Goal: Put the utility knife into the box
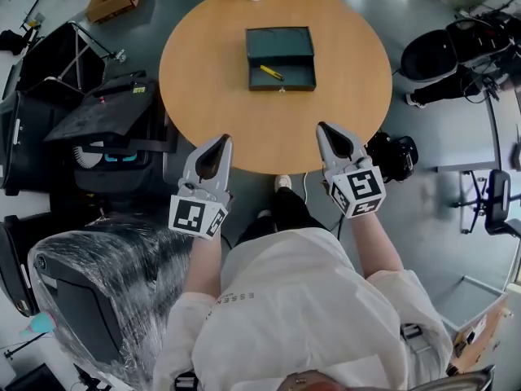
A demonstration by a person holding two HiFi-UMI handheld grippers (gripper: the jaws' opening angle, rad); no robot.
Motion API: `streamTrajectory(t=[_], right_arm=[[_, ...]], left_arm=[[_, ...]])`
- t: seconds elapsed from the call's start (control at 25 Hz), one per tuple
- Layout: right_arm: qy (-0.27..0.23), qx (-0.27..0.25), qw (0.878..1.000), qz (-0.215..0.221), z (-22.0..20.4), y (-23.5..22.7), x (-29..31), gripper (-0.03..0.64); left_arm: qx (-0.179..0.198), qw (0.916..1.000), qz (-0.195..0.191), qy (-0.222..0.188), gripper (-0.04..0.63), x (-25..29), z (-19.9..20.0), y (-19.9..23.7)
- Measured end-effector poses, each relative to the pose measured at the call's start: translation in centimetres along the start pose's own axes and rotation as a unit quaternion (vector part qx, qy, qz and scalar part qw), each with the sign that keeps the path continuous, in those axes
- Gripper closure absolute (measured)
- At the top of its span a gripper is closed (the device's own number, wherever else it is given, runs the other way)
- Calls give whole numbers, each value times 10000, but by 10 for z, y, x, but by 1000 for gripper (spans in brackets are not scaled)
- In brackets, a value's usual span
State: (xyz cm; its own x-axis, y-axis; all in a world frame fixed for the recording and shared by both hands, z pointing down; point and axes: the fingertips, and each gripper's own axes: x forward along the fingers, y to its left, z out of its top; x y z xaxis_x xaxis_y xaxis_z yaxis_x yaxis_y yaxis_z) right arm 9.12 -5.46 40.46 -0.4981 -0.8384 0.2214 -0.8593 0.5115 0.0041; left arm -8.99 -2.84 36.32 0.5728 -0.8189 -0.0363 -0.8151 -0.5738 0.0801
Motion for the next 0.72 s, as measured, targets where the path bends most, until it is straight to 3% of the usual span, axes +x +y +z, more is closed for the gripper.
streamTrajectory(t=[0.16, 0.48, 0.72], right_arm=[[51, 51, 9998, -179, -9, 20, -30, 624], [53, 45, 9994, -333, -13, 31, -70, 624], [53, 139, 9998, -160, -22, 38, -95, 624]], left_arm=[[10, 9996, -250, 111, 583, -28, -7, -22], [0, 9992, -399, -25, 583, -50, 3, -53], [-58, 9993, -375, 16, 583, -56, -9, -84]])
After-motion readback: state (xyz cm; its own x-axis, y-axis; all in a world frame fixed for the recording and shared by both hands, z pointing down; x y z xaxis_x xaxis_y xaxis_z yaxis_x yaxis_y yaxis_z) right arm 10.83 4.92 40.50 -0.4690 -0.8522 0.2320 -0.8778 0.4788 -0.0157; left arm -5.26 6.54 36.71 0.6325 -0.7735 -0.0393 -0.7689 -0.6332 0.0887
